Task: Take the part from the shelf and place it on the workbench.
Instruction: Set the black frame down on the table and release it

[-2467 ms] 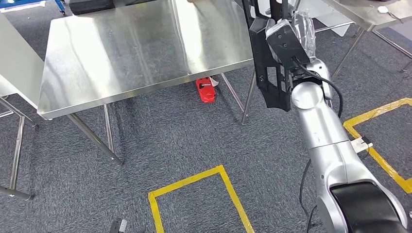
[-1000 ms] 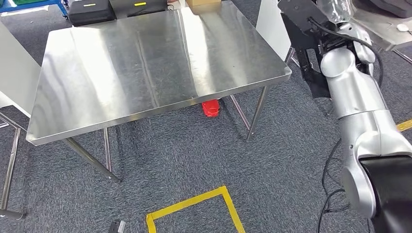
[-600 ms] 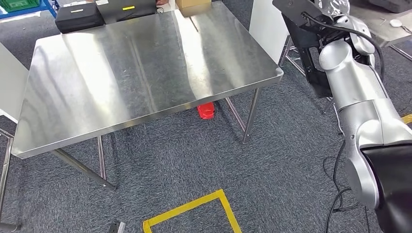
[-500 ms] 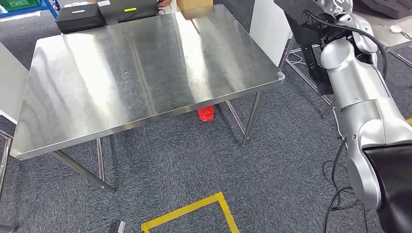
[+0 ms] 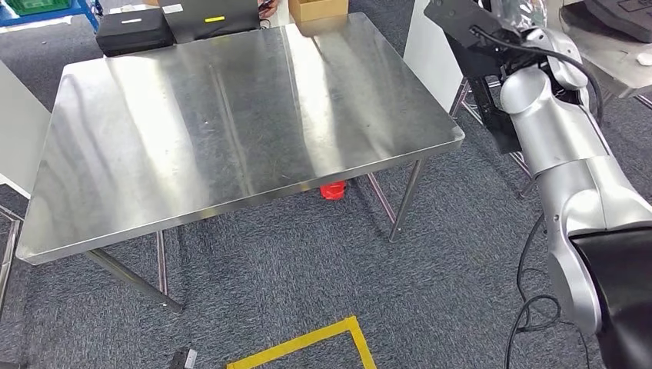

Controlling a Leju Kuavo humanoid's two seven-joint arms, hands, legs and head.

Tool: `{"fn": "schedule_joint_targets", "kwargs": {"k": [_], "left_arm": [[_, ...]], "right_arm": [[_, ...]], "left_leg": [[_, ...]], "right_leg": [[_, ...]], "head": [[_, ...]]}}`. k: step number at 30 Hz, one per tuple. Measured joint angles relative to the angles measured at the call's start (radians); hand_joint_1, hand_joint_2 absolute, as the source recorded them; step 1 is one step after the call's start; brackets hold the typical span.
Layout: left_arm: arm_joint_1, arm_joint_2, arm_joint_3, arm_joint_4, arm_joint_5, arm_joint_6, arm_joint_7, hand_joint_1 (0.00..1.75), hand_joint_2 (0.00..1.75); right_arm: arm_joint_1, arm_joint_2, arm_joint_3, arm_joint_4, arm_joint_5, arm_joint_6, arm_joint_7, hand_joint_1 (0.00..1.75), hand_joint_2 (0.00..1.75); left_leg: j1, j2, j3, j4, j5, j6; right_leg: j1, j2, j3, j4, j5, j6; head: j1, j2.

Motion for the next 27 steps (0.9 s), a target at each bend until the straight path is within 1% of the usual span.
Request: {"fn": "schedule_joint_targets", "kwargs": {"k": [1, 2, 3, 4, 5, 6, 7, 8, 9, 10, 11, 12, 13, 14, 15, 17, 18, 19, 20, 21, 22, 23, 24, 25, 26, 27], "left_arm": [[0.0, 0.0, 0.0, 0.0, 0.0, 0.0, 0.0, 0.0, 1.75], [0.001, 0.0, 0.0, 0.0, 0.0, 0.0, 0.0, 0.0, 1.75], [0.002, 0.0, 0.0, 0.0, 0.0, 0.0, 0.0, 0.0, 1.75], [0.002, 0.001, 0.0, 0.0, 0.0, 0.0, 0.0, 0.0, 1.75], [0.001, 0.002, 0.0, 0.0, 0.0, 0.0, 0.0, 0.0, 1.75], [0.0, 0.003, 0.0, 0.0, 0.0, 0.0, 0.0, 0.0, 1.75], [0.0, 0.002, 0.0, 0.0, 0.0, 0.0, 0.0, 0.0, 1.75], [0.0, 0.002, 0.0, 0.0, 0.0, 0.0, 0.0, 0.0, 1.75], [0.001, 0.002, 0.0, 0.0, 0.0, 0.0, 0.0, 0.0, 1.75], [0.001, 0.002, 0.0, 0.0, 0.0, 0.0, 0.0, 0.0, 1.75], [0.001, 0.002, 0.0, 0.0, 0.0, 0.0, 0.0, 0.0, 1.75], [0.001, 0.002, 0.0, 0.0, 0.0, 0.0, 0.0, 0.0, 1.75], [0.001, 0.003, 0.001, 0.0, 0.0, 0.0, 0.0, 0.0, 1.75], [0.0, 0.004, 0.001, 0.0, 0.0, 0.0, 0.0, 0.0, 1.75], [0.0, 0.005, 0.001, 0.0, 0.0, -0.001, 0.0, 0.0, 1.75], [-0.001, 0.005, 0.0, 0.0, 0.0, -0.003, 0.001, 0.0, 1.75], [-0.001, 0.005, 0.0, 0.0, 0.0, -0.004, 0.001, 0.0, 1.75], [-0.001, 0.005, 0.0, 0.0, 0.0, -0.004, 0.001, 0.0, 1.75], [-0.002, 0.004, 0.001, 0.0, 0.0, -0.005, 0.001, 0.0, 1.75], [-0.004, 0.004, 0.001, 0.0, 0.0, -0.006, 0.001, 0.0, 1.75], [-0.005, 0.004, 0.001, 0.0, 0.0, -0.006, 0.002, 0.0, 1.75], [-0.006, 0.004, 0.001, 0.0, -0.001, -0.006, 0.003, 0.0, 1.75], [-0.006, 0.003, 0.0, 0.0, -0.002, -0.006, 0.004, 0.0, 1.75], [-0.004, 0.003, 0.0, 0.0, -0.003, -0.006, 0.005, 0.0, 1.75], [-0.003, 0.002, 0.0, 0.0, -0.004, -0.006, 0.006, 0.0, 1.75], [-0.002, 0.001, 0.0, 0.0, -0.005, -0.006, 0.006, 0.0, 1.75]], "right_arm": [[0.002, 0.001, 0.002, 0.002, 0.0, -0.001, 0.0, 1.75, 1.75], [0.003, 0.001, 0.003, 0.002, 0.0, -0.001, 0.0, 1.75, 1.75], [0.005, 0.002, 0.005, 0.002, 0.0, -0.002, 0.001, 1.75, 1.75], [0.004, 0.003, 0.005, 0.002, 0.0, -0.002, 0.0, 1.75, 1.75], [0.002, 0.004, 0.006, 0.002, 0.0, -0.002, 0.0, 1.75, 1.75], [0.001, 0.006, 0.006, 0.002, 0.0, -0.002, 0.0, 1.75, 1.75], [0.0, 0.008, 0.007, 0.002, 0.0, -0.002, -0.001, 1.75, 1.75], [0.001, 0.009, 0.008, 0.002, 0.0, -0.002, -0.001, 1.75, 1.75], [0.002, 0.009, 0.009, 0.002, 0.0, -0.002, -0.001, 1.75, 1.75], [0.003, 0.01, 0.01, 0.002, 0.0, -0.002, -0.001, 1.75, 1.75], [0.004, 0.01, 0.011, 0.002, 0.0, -0.002, -0.001, 1.75, 1.75], [0.004, 0.01, 0.012, 0.002, 0.0, -0.002, -0.001, 1.75, 1.75], [0.003, 0.01, 0.013, 0.002, 0.0, -0.002, -0.001, 1.75, 1.75], [0.001, 0.011, 0.013, 0.003, 0.0, -0.003, -0.001, 1.75, 1.75], [0.0, 0.011, 0.014, 0.003, 0.0, -0.003, -0.001, 1.75, 1.75], [0.0, 0.012, 0.015, 0.004, 0.002, -0.006, 0.0, 1.75, 1.75], [0.001, 0.011, 0.016, 0.004, 0.002, -0.008, 0.001, 1.75, 1.75], [0.002, 0.01, 0.016, 0.004, 0.003, -0.01, 0.001, 1.75, 1.75], [0.001, 0.009, 0.016, 0.005, 0.003, -0.013, 0.001, 1.75, 1.75], [0.001, 0.008, 0.017, 0.006, 0.003, -0.016, 0.001, 1.75, 1.75], [0.002, 0.007, 0.017, 0.007, 0.004, -0.018, 0.001, 1.75, 1.75], [0.005, 0.006, 0.017, 0.009, 0.005, -0.019, 0.001, 1.75, 1.75], [0.01, 0.004, 0.017, 0.012, 0.006, -0.02, 0.001, 1.75, 1.75], [0.015, 0.002, 0.017, 0.015, 0.007, -0.02, 0.001, 1.75, 1.75], [0.018, 0.0, 0.017, 0.017, 0.008, -0.02, 0.001, 1.75, 1.75], [0.021, 0.0, 0.017, 0.019, 0.009, -0.02, 0.001, 1.75, 1.75]], "left_leg": [[-0.001, 0.0, -0.002, 0.008, -0.004, -0.005], [-0.002, 0.001, -0.003, 0.013, -0.009, -0.009], [-0.001, 0.003, -0.005, 0.021, -0.015, -0.014], [0.002, 0.003, -0.012, 0.04, -0.024, -0.02], [0.005, 0.004, -0.029, 0.073, -0.04, -0.027], [0.009, 0.005, -0.058, 0.124, -0.06, -0.035], [0.013, 0.005, -0.096, 0.188, -0.083, -0.041], [0.017, 0.005, -0.136, 0.246, -0.101, -0.046], [0.02, 0.005, -0.168, 0.281, -0.105, -0.048], [0.021, 0.006, -0.184, 0.283, -0.09, -0.047], [0.022, 0.006, -0.179, 0.245, -0.054, -0.044], [0.021, 0.005, -0.158, 0.179, -0.004, -0.036], [0.018, 0.005, -0.132, 0.114, 0.037, -0.027], [0.014, 0.005, -0.11, 0.061, 0.061, -0.017], [0.009, 0.005, -0.091, 0.025, 0.069, -0.006], [0.0, 0.005, -0.07, -0.004, 0.056, 0.008], [0.0, 0.006, -0.056, -0.018, 0.057, 0.014], [0.0, 0.007, -0.045, -0.027, 0.058, 0.018], [0.001, 0.007, -0.033, -0.033, 0.057, 0.022], [0.003, 0.006, -0.024, -0.038, 0.057, 0.026], [0.002, 0.005, -0.019, -0.039, 0.053, 0.028], [0.002, 0.004, -0.014, -0.039, 0.048, 0.03], [0.002, 0.002, -0.008, -0.039, 0.041, 0.03], [0.002, 0.0, 0.0, -0.038, 0.034, 0.029], [0.002, -0.003, 0.008, -0.036, 0.026, 0.027], [0.003, -0.004, 0.016, -0.034, 0.018, 0.023]], "right_leg": [[0.004, -0.001, -0.001, 0.005, -0.006, -0.016], [0.002, 0.0, 0.004, 0.007, -0.004, -0.03], [-0.002, 0.002, 0.007, 0.008, -0.003, -0.04], [-0.005, 0.003, 0.013, 0.008, -0.007, -0.048], [-0.007, 0.005, 0.019, 0.007, -0.011, -0.055], [-0.007, 0.007, 0.026, 0.007, -0.015, -0.06], [-0.006, 0.008, 0.031, 0.007, -0.02, -0.064], [-0.005, 0.01, 0.035, 0.007, -0.025, -0.066], [-0.004, 0.012, 0.041, 0.008, -0.03, -0.067], [-0.002, 0.013, 0.048, 0.008, -0.037, -0.066], [-0.001, 0.014, 0.057, 0.007, -0.044, -0.065], [0.0, 0.015, 0.068, 0.007, -0.052, -0.064], [0.001, 0.015, 0.079, 0.005, -0.059, -0.062], [0.001, 0.015, 0.087, 0.001, -0.064, -0.06], [0.0, 0.016, 0.092, -0.005, -0.067, -0.056], [0.005, 0.016, 0.102, -0.011, -0.064, -0.043], [0.008, 0.016, 0.102, -0.009, -0.065, -0.037], [0.011, 0.015, 0.1, 0.002, -0.067, -0.034], [0.011, 0.014, 0.086, 0.027, -0.075, -0.033], [0.01, 0.014, 0.058, 0.074, -0.088, -0.037], [0.01, 0.014, 0.021, 0.137, -0.104, -0.04], [0.009, 0.013, -0.021, 0.201, -0.123, -0.039], [0.009, 0.013, -0.058, 0.248, -0.137, -0.038], [0.009, 0.013, -0.081, 0.263, -0.138, -0.03], [0.008, 0.013, -0.086, 0.239, -0.119, -0.021], [0.006, 0.012, -0.076, 0.189, -0.088, -0.01]], "head": [[-0.001, 0.0], [-0.002, 0.0], [-0.005, 0.0], [-0.006, 0.0], [-0.008, 0.0], [-0.009, 0.0], [-0.011, 0.0], [-0.011, 0.0], [-0.011, 0.0], [-0.011, 0.0], [-0.011, 0.0], [-0.011, 0.0], [-0.01, 0.0], [-0.009, 0.0], [-0.009, 0.0], [-0.011, 0.0], [-0.012, 0.0], [-0.011, 0.0], [-0.01, 0.0], [-0.01, 0.0], [-0.009, 0.0], [-0.008, 0.0], [-0.008, 0.0], [-0.007, 0.0], [-0.007, 0.0], [-0.007, 0.0]]}}
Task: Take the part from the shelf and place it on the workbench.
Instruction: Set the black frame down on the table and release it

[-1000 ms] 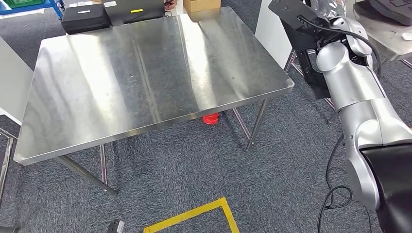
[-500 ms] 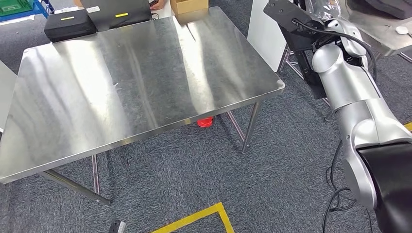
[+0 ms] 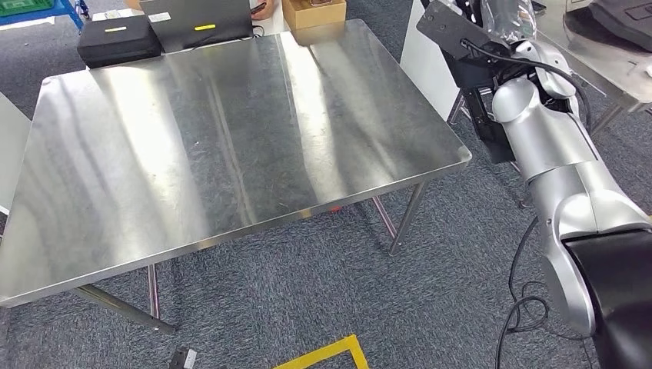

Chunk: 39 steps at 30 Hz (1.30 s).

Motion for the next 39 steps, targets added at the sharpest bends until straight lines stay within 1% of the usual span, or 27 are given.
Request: {"fn": "schedule_joint_targets", "kwargs": {"k": [1, 2, 3, 4, 5, 6, 8, 9, 12, 13, 14, 16, 17, 18, 19, 21, 23, 25, 27, 28, 29, 30, 31, 33, 35, 37, 39], "left_arm": [[0.0, 0.0, 0.0, 0.0, 0.0, 0.0, 0.001, 0.0, 1.75], [-0.001, 0.0, 0.0, 0.0, 0.0, 0.001, 0.003, 0.0, 1.75], [-0.001, 0.0, 0.0, 0.0, 0.0, 0.002, 0.004, 0.0, 1.75], [-0.001, 0.0, 0.0, 0.0, 0.0, 0.004, 0.006, 0.0, 1.75], [-0.001, 0.0, 0.0, 0.0, 0.0, 0.005, 0.006, 0.0, 1.75], [-0.001, 0.002, 0.0, 0.0, 0.001, 0.007, 0.006, 0.0, 1.75], [-0.001, 0.003, 0.001, 0.0, 0.003, 0.009, 0.006, 0.0, 1.75], [-0.002, 0.003, 0.001, 0.0, 0.005, 0.01, 0.006, 0.0, 1.75], [-0.001, 0.002, 0.002, 0.0, 0.009, 0.011, 0.006, 0.0, 1.75], [-0.001, 0.002, 0.002, 0.0, 0.01, 0.012, 0.006, 0.0, 1.75], [-0.001, 0.002, 0.002, 0.0, 0.01, 0.012, 0.006, 0.0, 1.75], [-0.001, 0.002, 0.003, 0.0, 0.011, 0.013, 0.006, 0.0, 1.75], [-0.002, 0.003, 0.004, 0.0, 0.012, 0.013, 0.007, 0.0, 1.75], [-0.002, 0.003, 0.004, 0.0, 0.012, 0.013, 0.008, 0.0, 1.75], [-0.003, 0.004, 0.005, 0.0, 0.012, 0.013, 0.009, 0.0, 1.75], [-0.004, 0.003, 0.005, 0.0, 0.012, 0.013, 0.012, 0.0, 1.75], [-0.004, 0.002, 0.005, 0.0, 0.011, 0.012, 0.013, 0.0, 1.75], [-0.007, 0.001, 0.006, 0.0, 0.01, 0.011, 0.015, 0.0, 1.75], [-0.009, 0.0, 0.006, 0.0, 0.008, 0.011, 0.019, 0.0, 1.75], [-0.009, -0.001, 0.006, 0.0, 0.007, 0.011, 0.022, 0.0, 1.75], [-0.008, -0.002, 0.006, 0.0, 0.006, 0.011, 0.023, 0.0, 1.75], [-0.008, -0.002, 0.006, 0.0, 0.006, 0.011, 0.025, 0.0, 1.75], [-0.008, -0.003, 0.006, 0.0, 0.005, 0.011, 0.025, 0.0, 1.75], [-0.011, -0.004, 0.006, 0.0, 0.002, 0.011, 0.027, 0.0, 1.75], [-0.014, -0.004, 0.006, 0.0, 0.0, 0.013, 0.03, 0.0, 1.75], [-0.015, -0.002, 0.007, 0.0, 0.003, 0.018, 0.031, 0.0, 1.75], [-0.016, 0.0, 0.01, 0.0, 0.007, 0.022, 0.031, 0.0, 1.75]], "right_arm": [[0.001, 0.0, 0.0, 0.001, 0.001, 0.0, 0.0, 1.75, 1.75], [0.002, 0.0, 0.0, 0.003, 0.001, -0.001, 0.0, 1.75, 1.75], [0.002, 0.0, 0.001, 0.005, 0.001, -0.001, 0.0, 1.75, 1.75], [0.004, 0.0, 0.001, 0.007, 0.001, -0.002, 0.0, 1.75, 1.75], [0.006, 0.001, 0.001, 0.009, 0.0, -0.003, 0.0, 1.75, 1.75], [0.007, 0.001, 0.001, 0.01, -0.001, -0.003, 0.0, 1.75, 1.75], [0.007, 0.001, 0.0, 0.011, -0.004, -0.004, 0.0, 1.75, 1.75], [0.005, 0.002, 0.0, 0.011, -0.006, -0.004, 0.0, 1.75, 1.75], [0.006, 0.006, 0.0, 0.015, -0.008, -0.004, -0.001, 1.75, 1.75], [0.009, 0.006, 0.0, 0.018, -0.009, -0.003, -0.001, 1.75, 1.75], [0.011, 0.007, 0.0, 0.02, -0.009, -0.003, -0.001, 1.75, 1.75], [0.013, 0.007, 0.0, 0.022, -0.009, -0.003, -0.001, 1.75, 1.75], [0.011, 0.008, 0.0, 0.023, -0.009, -0.003, -0.002, 1.75, 1.75], [0.01, 0.007, 0.0, 0.024, -0.009, -0.004, -0.002, 1.75, 1.75], [0.01, 0.006, 0.0, 0.025, -0.008, -0.005, -0.002, 1.75, 1.75], [0.015, 0.004, 0.0, 0.031, 0.001, -0.011, 0.0, 1.75, 1.75], [0.02, 0.001, 0.0, 0.039, 0.018, -0.023, 0.005, 1.75, 1.75], [0.022, -0.004, 0.0, 0.054, 0.051, -0.046, 0.018, 1.75, 1.75], [0.029, -0.009, 0.003, 0.078, 0.096, -0.072, 0.037, 1.75, 1.75], [0.037, -0.012, 0.005, 0.089, 0.114, -0.08, 0.045, 1.75, 1.75], [0.046, -0.014, 0.007, 0.099, 0.128, -0.086, 0.051, 1.75, 1.75], [0.052, -0.015, 0.009, 0.106, 0.137, -0.089, 0.055, 1.75, 1.75], [0.057, -0.015, 0.011, 0.112, 0.148, -0.093, 0.061, 1.75, 1.75], [0.059, -0.014, 0.02, 0.128, 0.195, -0.112, 0.088, 1.75, 1.75], [0.062, -0.01, 0.03, 0.153, 0.249, -0.133, 0.125, 1.75, 1.75], [0.07, 0.0, 0.037, 0.179, 0.283, -0.144, 0.15, 1.75, 1.75], [0.073, 0.02, 0.043, 0.204, 0.315, -0.153, 0.168, 1.75, 1.75]], "left_leg": [[0.001, -0.001, 0.006, 0.006, -0.011, -0.005], [0.0, -0.002, 0.009, 0.014, -0.022, -0.011], [-0.001, -0.003, 0.009, 0.021, -0.033, -0.018], [-0.002, -0.003, 0.009, 0.029, -0.042, -0.024], [-0.003, -0.003, 0.009, 0.034, -0.047, -0.028], [-0.003, -0.002, 0.009, 0.037, -0.052, -0.032], [0.0, 0.001, -0.009, 0.071, -0.062, -0.042], [0.003, 0.004, -0.035, 0.113, -0.073, -0.05], [0.016, 0.01, -0.155, 0.288, -0.131, -0.07], [0.018, 0.01, -0.183, 0.313, -0.134, -0.072], [0.019, 0.01, -0.191, 0.301, -0.115, -0.072], [0.018, 0.01, -0.153, 0.181, -0.028, -0.062], [0.016, 0.01, -0.125, 0.112, 0.007, -0.054], [0.013, 0.01, -0.103, 0.061, 0.026, -0.046], [0.009, 0.009, -0.087, 0.035, 0.033, -0.039], [0.003, 0.008, -0.073, 0.027, 0.028, -0.029], [0.004, 0.01, -0.055, 0.01, 0.037, -0.019], [0.006, 0.01, -0.04, -0.007, 0.042, -0.009], [0.003, 0.008, -0.037, -0.008, 0.04, -0.003], [0.002, 0.006, -0.036, -0.007, 0.039, -0.002], [0.001, 0.004, -0.036, -0.006, 0.037, -0.002], [0.0, 0.002, -0.035, -0.002, 0.034, -0.003], [0.0, 0.001, -0.036, 0.002, 0.03, -0.005], [-0.003, 0.0, -0.041, 0.021, 0.017, -0.013], [-0.006, -0.002, -0.046, 0.035, 0.006, -0.021], [-0.006, -0.002, -0.049, 0.04, 0.001, -0.027], [-0.002, 0.0, -0.064, 0.076, -0.026, -0.04]], "right_leg": [[-0.003, -0.003, 0.02, -0.074, 0.047, 0.011], [-0.002, -0.006, 0.038, -0.136, 0.077, 0.012], [0.0, -0.008, 0.053, -0.176, 0.097, 0.005], [0.002, -0.01, 0.063, -0.2, 0.109, -0.008], [0.005, -0.009, 0.065, -0.198, 0.103, -0.023], [0.002, -0.008, 0.071, -0.197, 0.107, -0.032], [-0.005, -0.007, 0.08, -0.197, 0.105, -0.041], [-0.008, -0.006, 0.086, -0.198, 0.102, -0.046], [-0.006, -0.003, 0.097, -0.198, 0.09, -0.056], [-0.006, -0.001, 0.101, -0.198, 0.086, -0.056], [-0.005, 0.0, 0.106, -0.198, 0.082, -0.056], [-0.004, 0.002, 0.118, -0.199, 0.073, -0.052], [-0.003, 0.003, 0.123, -0.2, 0.069, -0.049], [-0.003, 0.003, 0.127, -0.201, 0.066, -0.046], [-0.002, 0.004, 0.129, -0.203, 0.063, -0.042], [-0.002, 0.004, 0.134, -0.208, 0.059, -0.031], [0.002, 0.0, 0.131, -0.196, 0.048, -0.024], [0.005, -0.003, 0.088, -0.11, 0.009, -0.029], [0.005, -0.004, 0.013, 0.028, -0.037, -0.033], [0.005, -0.004, -0.014, 0.069, -0.044, -0.03], [0.005, -0.004, -0.025, 0.077, -0.037, -0.024], [0.005, -0.004, -0.016, 0.044, -0.015, -0.016], [0.004, -0.005, 0.007, -0.013, 0.014, -0.008], [0.003, -0.007, 0.068, -0.141, 0.065, -0.005], [0.007, -0.008, 0.099, -0.196, 0.083, -0.015], [0.004, -0.007, 0.101, -0.197, 0.086, -0.025], [-0.004, -0.005, 0.102, -0.198, 0.088, -0.035]], "head": [[0.001, 0.0], [0.001, 0.0], [0.001, 0.0], [0.001, 0.0], [-0.001, 0.0], [-0.001, 0.0], [-0.005, 0.0], [-0.006, 0.0], [-0.009, 0.0], [-0.009, 0.0], [-0.009, 0.0], [-0.009, 0.0], [-0.008, 0.0], [-0.008, 0.0], [-0.008, 0.0], [-0.009, 0.0], [-0.008, 0.0], [-0.007, 0.0], [-0.005, 0.0], [-0.005, 0.0], [-0.004, 0.0], [-0.004, 0.0], [-0.004, 0.0], [-0.004, 0.0], [-0.004, 0.0], [-0.003, 0.0], [-0.006, 0.0]]}}
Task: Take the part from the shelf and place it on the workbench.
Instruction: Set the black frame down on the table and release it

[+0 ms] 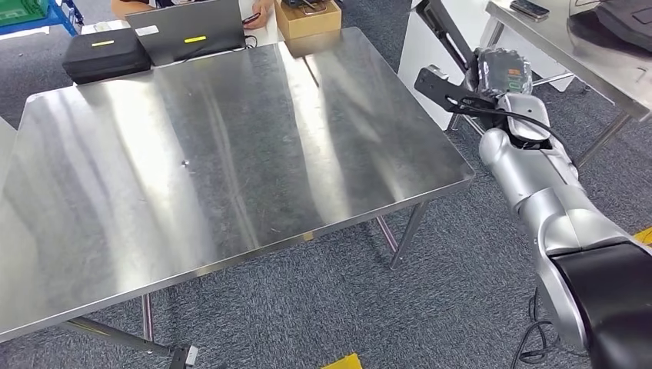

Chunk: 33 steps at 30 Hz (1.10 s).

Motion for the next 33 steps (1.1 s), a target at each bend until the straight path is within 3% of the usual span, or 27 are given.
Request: {"fn": "schedule_joint_targets", "kwargs": {"k": [3, 5, 6, 8, 10, 12, 15, 16, 18, 20, 21, 23, 25, 27, 30, 33], "left_arm": [[-0.003, 0.002, 0.002, 0.0, 0.003, 0.002, 0.0, 0.0, 1.75], [-0.003, 0.003, 0.003, 0.0, 0.003, 0.003, 0.0, 0.0, 1.75], [-0.002, 0.004, 0.004, 0.0, 0.003, 0.003, 0.0, 0.0, 1.75], [-0.003, 0.005, 0.004, 0.0, 0.003, 0.005, 0.0, 0.0, 1.75], [-0.004, 0.006, 0.005, 0.0, 0.003, 0.005, 0.0, 0.0, 1.75], [-0.004, 0.006, 0.006, 0.0, 0.003, 0.005, 0.0, 0.0, 1.75], [-0.005, 0.006, 0.006, 0.0, 0.003, 0.005, -0.001, 0.0, 1.75], [-0.005, 0.006, 0.007, 0.0, 0.003, 0.006, -0.001, 0.0, 1.75], [-0.006, 0.006, 0.008, 0.0, 0.002, 0.007, -0.001, 0.0, 1.75], [-0.005, 0.006, 0.009, 0.0, -0.002, 0.009, 0.0, 0.0, 1.75], [-0.005, 0.006, 0.009, 0.0, -0.005, 0.009, -0.001, 0.0, 1.75], [-0.005, 0.006, 0.009, 0.0, -0.009, 0.012, -0.001, 0.0, 1.75], [-0.005, 0.006, 0.01, 0.0, -0.011, 0.016, -0.002, 0.0, 1.75], [-0.005, 0.006, 0.01, 0.0, -0.018, 0.022, -0.004, 0.0, 1.75], [-0.005, 0.007, 0.007, 0.0, -0.046, 0.041, -0.02, 0.0, 1.75], [-0.008, 0.008, -0.005, 0.0, -0.083, 0.062, -0.061, 0.0, 1.75]], "right_arm": [[0.002, 0.032, 0.009, 0.034, 0.039, -0.01, 0.013, 1.75, 1.75], [0.006, 0.044, 0.014, 0.052, 0.046, -0.011, 0.015, 1.75, 1.75], [0.007, 0.049, 0.015, 0.059, 0.048, -0.011, 0.016, 1.75, 1.75], [0.006, 0.057, 0.016, 0.068, 0.05, -0.011, 0.017, 1.75, 1.75], [0.002, 0.062, 0.016, 0.074, 0.051, -0.011, 0.019, 1.75, 1.75], [-0.001, 0.064, 0.017, 0.08, 0.052, -0.011, 0.021, 1.75, 1.75], [-0.002, 0.066, 0.018, 0.087, 0.053, -0.011, 0.022, 1.75, 1.75], [-0.004, 0.066, 0.018, 0.09, 0.055, -0.011, 0.022, 1.75, 1.75], [-0.004, 0.068, 0.022, 0.096, 0.068, -0.011, 0.025, 1.75, 1.75], [0.005, 0.07, 0.026, 0.105, 0.095, -0.011, 0.035, 1.75, 1.75], [0.012, 0.072, 0.028, 0.109, 0.117, -0.012, 0.045, 1.75, 1.75], [0.025, 0.08, 0.032, 0.118, 0.167, -0.016, 0.066, 1.75, 1.75], [0.035, 0.092, 0.037, 0.125, 0.21, -0.026, 0.081, 1.75, 1.75], [0.047, 0.106, 0.043, 0.131, 0.243, -0.036, 0.086, 1.75, 1.75], [0.064, 0.13, 0.048, 0.137, 0.287, -0.043, 0.083, 1.75, 1.75], [0.076, 0.16, 0.05, 0.142, 0.325, -0.051, 0.061, 1.75, 1.75]], "left_leg": [[0.013, 0.006, -0.088, 0.179, -0.089, -0.023], [0.02, 0.009, -0.131, 0.251, -0.101, -0.029], [0.022, 0.01, -0.122, 0.225, -0.078, -0.03], [0.026, 0.011, -0.057, 0.089, -0.009, -0.028], [0.022, 0.01, -0.004, -0.016, 0.027, -0.021], [0.015, 0.007, 0.005, -0.032, 0.026, -0.012], [0.012, 0.008, 0.012, -0.042, 0.034, 0.011], [0.012, 0.008, 0.016, -0.047, 0.037, 0.02], [0.01, 0.008, 0.018, -0.048, 0.038, 0.029], [0.006, 0.005, 0.018, -0.048, 0.037, 0.033], [0.004, 0.002, 0.019, -0.047, 0.036, 0.034], [0.0, -0.002, 0.019, -0.043, 0.033, 0.032], [-0.006, -0.003, 0.015, -0.035, 0.027, 0.027], [-0.008, -0.003, 0.01, -0.03, 0.024, 0.022], [-0.003, -0.001, 0.002, -0.01, 0.006, 0.007], [0.01, 0.004, -0.07, 0.139, -0.074, -0.019]], "right_leg": [[-0.004, 0.004, 0.0, 0.0, -0.001, -0.008], [-0.004, 0.004, 0.0, 0.0, -0.001, -0.009], [-0.004, 0.003, 0.001, 0.0, -0.002, -0.008], [-0.006, 0.003, 0.002, 0.0, -0.003, -0.007], [-0.002, 0.003, 0.001, 0.0, -0.004, -0.001], [0.001, 0.003, 0.001, -0.002, -0.005, 0.008], [0.003, 0.002, -0.008, 0.016, -0.02, 0.022], [0.005, 0.001, -0.028, 0.057, -0.041, 0.02], [0.006, -0.001, -0.094, 0.197, -0.099, 0.007], [0.009, -0.001, -0.144, 0.296, -0.125, 0.007], [0.01, -0.001, -0.141, 0.285, -0.113, 0.012], [0.011, -0.001, -0.08, 0.153, -0.056, 0.021], [0.015, -0.002, -0.02, 0.033, -0.015, 0.017], [0.019, -0.002, -0.006, 0.008, -0.009, 0.009], [0.009, -0.001, -0.002, 0.002, -0.005, -0.003], [0.002, 0.001, 0.0, 0.0, -0.005, -0.015]], "head": [[-0.005, 0.0], [-0.005, 0.0], [-0.005, 0.0], [-0.005, 0.0], [-0.004, 0.0], [-0.003, 0.0], [-0.001, 0.0], [0.0, 0.0], [0.003, 0.0], [0.006, 0.0], [0.007, 0.0], [0.008, 0.0], [0.007, 0.0], [0.006, 0.0], [0.005, 0.0], [0.001, 0.0]]}}
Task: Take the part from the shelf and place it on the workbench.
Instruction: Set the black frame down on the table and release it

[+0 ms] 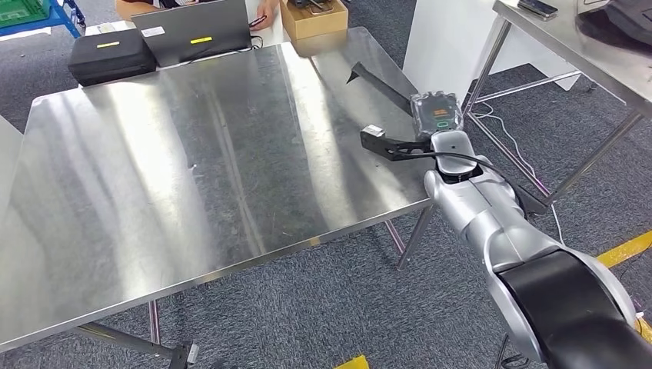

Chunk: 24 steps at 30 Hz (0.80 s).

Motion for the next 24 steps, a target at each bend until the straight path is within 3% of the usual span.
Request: {"fn": "schedule_joint_targets", "kwargs": {"k": [2, 3, 4, 6, 8, 11, 14, 24], "left_arm": [[-0.001, 0.0, -0.007, 0.0, -0.013, 0.007, -0.029, 0.0, 1.75], [-0.001, 0.0, -0.009, 0.0, -0.016, 0.008, -0.043, 0.0, 1.75], [-0.002, 0.0, -0.01, 0.0, -0.016, 0.009, -0.053, 0.0, 1.75], [-0.006, 0.0, -0.01, -0.001, -0.009, 0.009, -0.067, 0.0, 1.75], [-0.011, 0.0, -0.007, -0.001, 0.005, 0.007, -0.073, 0.0, 1.75], [-0.013, 0.0, 0.002, -0.001, 0.022, -0.003, -0.074, 0.0, 1.75], [-0.013, 0.006, 0.011, -0.001, 0.028, -0.009, -0.073, 0.0, 1.75], [-0.013, 0.014, 0.033, -0.001, 0.03, -0.012, -0.068, 0.0, 1.75]], "right_arm": [[0.019, 0.015, 0.0, 0.004, 0.025, -0.002, -0.02, 1.75, 1.75], [0.029, 0.022, 0.0, 0.006, 0.037, -0.002, -0.031, 1.75, 1.75], [0.037, 0.03, 0.0, 0.007, 0.046, -0.002, -0.042, 1.75, 1.75], [0.045, 0.047, 0.0, 0.008, 0.064, -0.002, -0.064, 1.75, 1.75], [0.045, 0.066, 0.001, 0.009, 0.079, -0.002, -0.082, 1.75, 1.75], [0.045, 0.091, 0.001, 0.012, 0.092, 0.004, -0.102, 1.75, 1.75], [0.04, 0.118, 0.002, 0.015, 0.097, 0.011, -0.119, 1.75, 1.75], [0.031, 0.179, -0.016, 0.015, 0.096, 0.009, -0.144, 1.75, 1.75]], "left_leg": [[0.011, 0.004, -0.052, 0.094, -0.027, -0.011], [0.016, 0.005, -0.056, 0.095, -0.014, -0.015], [0.02, 0.006, -0.039, 0.056, 0.015, -0.018], [0.025, 0.007, 0.025, -0.077, 0.078, -0.023], [0.024, 0.005, 0.067, -0.16, 0.102, -0.02], [0.016, 0.001, 0.073, -0.172, 0.103, -0.013], [0.006, -0.004, 0.072, -0.172, 0.105, -0.005], [0.002, -0.006, 0.072, -0.171, 0.105, 0.006]], "right_leg": [[-0.001, 0.0, 0.0, 0.0, -0.001, 0.0], [-0.002, 0.0, 0.001, 0.001, -0.001, 0.0], [-0.004, 0.0, 0.001, 0.001, -0.001, 0.0], [-0.005, 0.001, 0.0, 0.001, -0.002, 0.003], [-0.001, 0.003, -0.002, 0.002, -0.004, 0.01], [0.008, 0.002, -0.002, 0.001, -0.006, 0.013], [0.004, -0.002, 0.002, -0.005, -0.004, 0.016], [0.001, -0.004, 0.007, -0.015, 0.002, 0.026]], "head": [[0.001, 0.0], [0.001, 0.0], [0.001, 0.0], [0.0, 0.0], [0.0, 0.0], [0.003, 0.0], [0.003, 0.0], [0.003, 0.0]]}}
